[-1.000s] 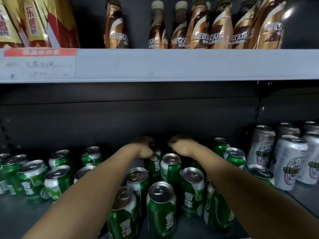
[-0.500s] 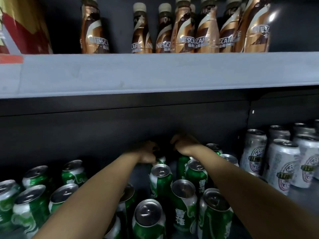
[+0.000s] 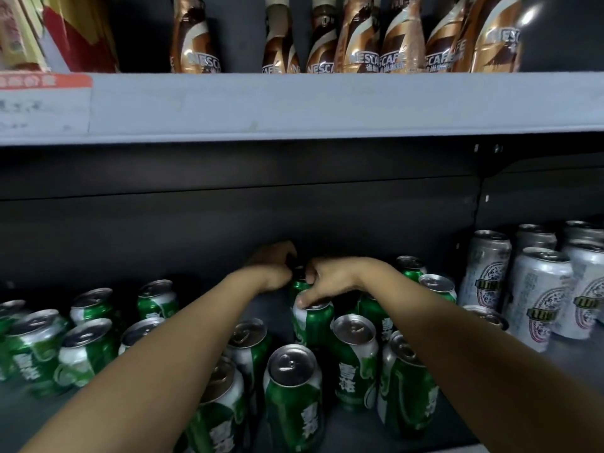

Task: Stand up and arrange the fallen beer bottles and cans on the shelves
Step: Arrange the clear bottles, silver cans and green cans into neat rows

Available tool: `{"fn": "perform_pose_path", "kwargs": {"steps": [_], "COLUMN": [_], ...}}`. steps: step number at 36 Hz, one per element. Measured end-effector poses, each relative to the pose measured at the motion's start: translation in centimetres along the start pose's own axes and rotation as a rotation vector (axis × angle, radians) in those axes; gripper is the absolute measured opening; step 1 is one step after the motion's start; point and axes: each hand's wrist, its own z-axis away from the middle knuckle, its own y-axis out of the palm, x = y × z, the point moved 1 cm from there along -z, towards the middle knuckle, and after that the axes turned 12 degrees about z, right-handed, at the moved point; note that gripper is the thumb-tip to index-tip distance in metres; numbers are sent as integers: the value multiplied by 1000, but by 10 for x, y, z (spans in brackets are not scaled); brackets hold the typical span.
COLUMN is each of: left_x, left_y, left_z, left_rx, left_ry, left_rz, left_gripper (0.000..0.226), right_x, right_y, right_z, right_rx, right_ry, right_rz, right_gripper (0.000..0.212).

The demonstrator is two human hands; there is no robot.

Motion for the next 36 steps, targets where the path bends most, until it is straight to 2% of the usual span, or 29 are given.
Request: {"fn": "perform_pose_path", "kwargs": {"steps": [2, 5, 9, 14, 16, 18, 22, 28, 36], "left_x": [-1, -2, -1, 0, -1, -2, -5, -11, -10], "left_y": [-4, -6, -4, -1, 2, 5, 10, 13, 12], "left_z": [6, 14, 26, 37, 41, 43, 44, 41, 45], "left_rx": [-33, -12, 74, 265, 373, 415, 393, 291, 267], "left_ry": [-6, -19, -13, -63, -85, -85, -57, 28, -5], "left_rz": [1, -4, 17, 173, 216, 206, 173, 92, 72], "left_gripper": [34, 34, 33, 36, 45, 50, 54, 51, 56], "right_x": [7, 11, 13, 19, 20, 18, 14, 7, 13], "right_y": [0, 2, 2, 5, 4, 1, -1, 2, 4], "right_z": [4, 8, 12, 16, 17, 19, 24, 23, 22], "right_rx": [116, 175, 123, 14, 47, 111, 112, 61, 80], "right_ry": [-25, -57, -20, 136, 132, 81, 58, 76, 87], "right_rz": [49, 173, 145, 363, 342, 257, 166, 93, 73], "right_gripper": [58, 69, 58, 77, 74, 63, 46, 43, 40]}}
